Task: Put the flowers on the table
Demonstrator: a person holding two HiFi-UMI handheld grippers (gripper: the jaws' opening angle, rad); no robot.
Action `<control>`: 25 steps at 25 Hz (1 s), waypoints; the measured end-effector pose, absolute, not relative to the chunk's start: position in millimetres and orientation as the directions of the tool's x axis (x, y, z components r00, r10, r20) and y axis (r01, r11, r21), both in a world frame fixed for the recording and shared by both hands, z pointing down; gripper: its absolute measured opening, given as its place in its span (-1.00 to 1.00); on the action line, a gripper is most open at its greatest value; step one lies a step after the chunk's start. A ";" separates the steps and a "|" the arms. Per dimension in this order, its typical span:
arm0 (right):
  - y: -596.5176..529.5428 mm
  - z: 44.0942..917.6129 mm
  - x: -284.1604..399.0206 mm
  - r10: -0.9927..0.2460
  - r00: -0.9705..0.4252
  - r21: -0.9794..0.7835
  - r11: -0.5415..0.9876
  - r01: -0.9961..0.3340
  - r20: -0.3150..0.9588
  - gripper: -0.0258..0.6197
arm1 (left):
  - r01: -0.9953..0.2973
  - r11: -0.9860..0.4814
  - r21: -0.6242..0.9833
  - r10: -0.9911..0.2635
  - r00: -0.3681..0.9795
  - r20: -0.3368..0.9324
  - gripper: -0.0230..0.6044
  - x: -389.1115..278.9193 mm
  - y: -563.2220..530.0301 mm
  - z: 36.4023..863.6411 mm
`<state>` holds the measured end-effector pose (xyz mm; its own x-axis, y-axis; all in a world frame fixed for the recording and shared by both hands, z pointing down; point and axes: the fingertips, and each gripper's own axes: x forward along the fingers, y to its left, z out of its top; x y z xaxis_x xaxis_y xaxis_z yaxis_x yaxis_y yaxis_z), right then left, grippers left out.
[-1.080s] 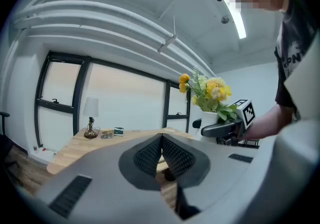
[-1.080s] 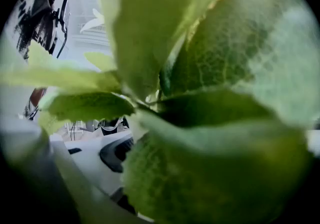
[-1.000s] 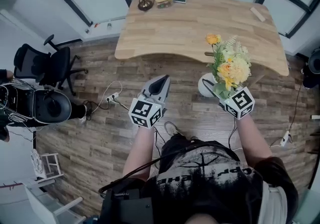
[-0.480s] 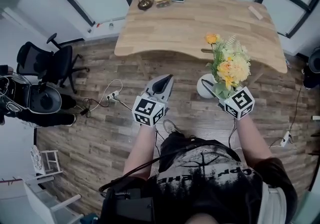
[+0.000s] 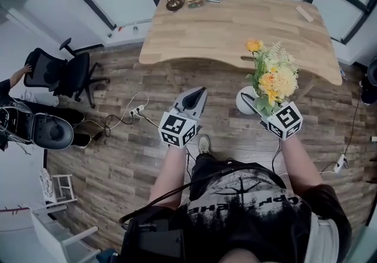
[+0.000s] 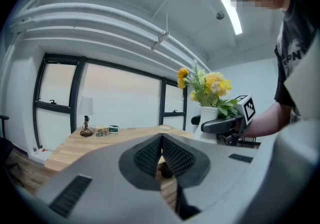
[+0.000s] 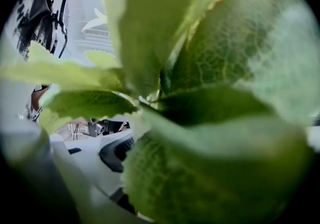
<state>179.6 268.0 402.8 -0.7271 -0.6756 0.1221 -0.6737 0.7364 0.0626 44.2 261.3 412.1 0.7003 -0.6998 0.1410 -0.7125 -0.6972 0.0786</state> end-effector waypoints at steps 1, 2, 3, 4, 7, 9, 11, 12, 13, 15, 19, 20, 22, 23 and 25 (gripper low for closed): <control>266.2 404.2 177.3 -0.676 -0.726 0.062 0.736 -0.675 0.124 -0.12 | -0.712 -0.698 0.079 -0.698 0.701 0.144 -0.88 41.7 259.8 413.7; 264.0 405.5 174.5 -0.678 -0.725 0.061 0.734 -0.676 0.125 -0.12 | -0.710 -0.699 0.081 -0.697 0.702 0.147 -0.88 38.9 257.9 415.3; 261.0 406.4 171.1 -0.679 -0.724 0.059 0.733 -0.677 0.126 -0.12 | -0.709 -0.701 0.082 -0.695 0.704 0.149 -0.88 36.0 255.1 416.7; 256.7 406.6 167.4 -0.679 -0.723 0.056 0.733 -0.678 0.125 -0.12 | -0.707 -0.702 0.084 -0.693 0.705 0.150 -0.88 33.1 250.8 417.5; 239.9 404.2 153.6 -0.678 -0.724 0.051 0.733 -0.678 0.126 -0.12 | -0.697 -0.711 0.092 -0.681 0.715 0.156 -0.88 24.0 233.0 418.7; 227.8 405.8 144.3 -0.682 -0.719 0.050 0.729 -0.683 0.130 -0.12 | -0.688 -0.719 0.096 -0.671 0.724 0.164 -0.88 16.5 219.4 420.3; 214.7 407.9 135.1 -0.691 -0.711 0.045 0.720 -0.692 0.132 -0.12 | -0.680 -0.726 0.098 -0.661 0.731 0.171 -0.88 7.5 205.7 421.2; 207.8 407.4 130.2 -0.697 -0.706 0.043 0.715 -0.698 0.129 -0.12 | -0.676 -0.731 0.097 -0.656 0.734 0.174 -0.88 2.7 198.8 421.1; 200.3 407.1 125.7 -0.703 -0.700 0.041 0.709 -0.704 0.126 -0.12 | -0.671 -0.735 0.095 -0.651 0.738 0.176 -0.88 -2.0 191.5 420.7; 184.8 407.4 118.7 -0.716 -0.687 0.036 0.695 -0.718 0.123 -0.12 | -0.661 -0.746 0.084 -0.640 0.746 0.181 -0.88 -10.5 176.0 420.8; 158.9 411.4 106.5 -0.741 -0.659 0.030 0.667 -0.744 0.131 -0.12 | -0.644 -0.761 0.074 -0.624 0.759 0.187 -0.88 -29.9 148.9 421.6; 153.6 412.1 103.3 -0.747 -0.651 0.030 0.660 -0.751 0.131 -0.12 | -0.640 -0.765 0.071 -0.620 0.761 0.189 -0.88 -34.7 143.3 422.2; 142.8 411.1 96.4 -0.760 -0.637 0.036 0.646 -0.762 0.129 -0.12 | -0.630 -0.775 0.055 -0.610 0.768 0.196 -0.88 -42.6 132.2 424.2; 137.0 411.3 93.3 -0.765 -0.631 0.039 0.640 -0.768 0.129 -0.12 | -0.623 -0.780 0.047 -0.604 0.772 0.199 -0.88 -45.7 126.5 424.8; 125.4 413.7 87.9 -0.774 -0.620 0.042 0.629 -0.776 0.129 -0.12 | -0.612 -0.790 0.036 -0.594 0.779 0.200 -0.88 -51.0 115.5 425.1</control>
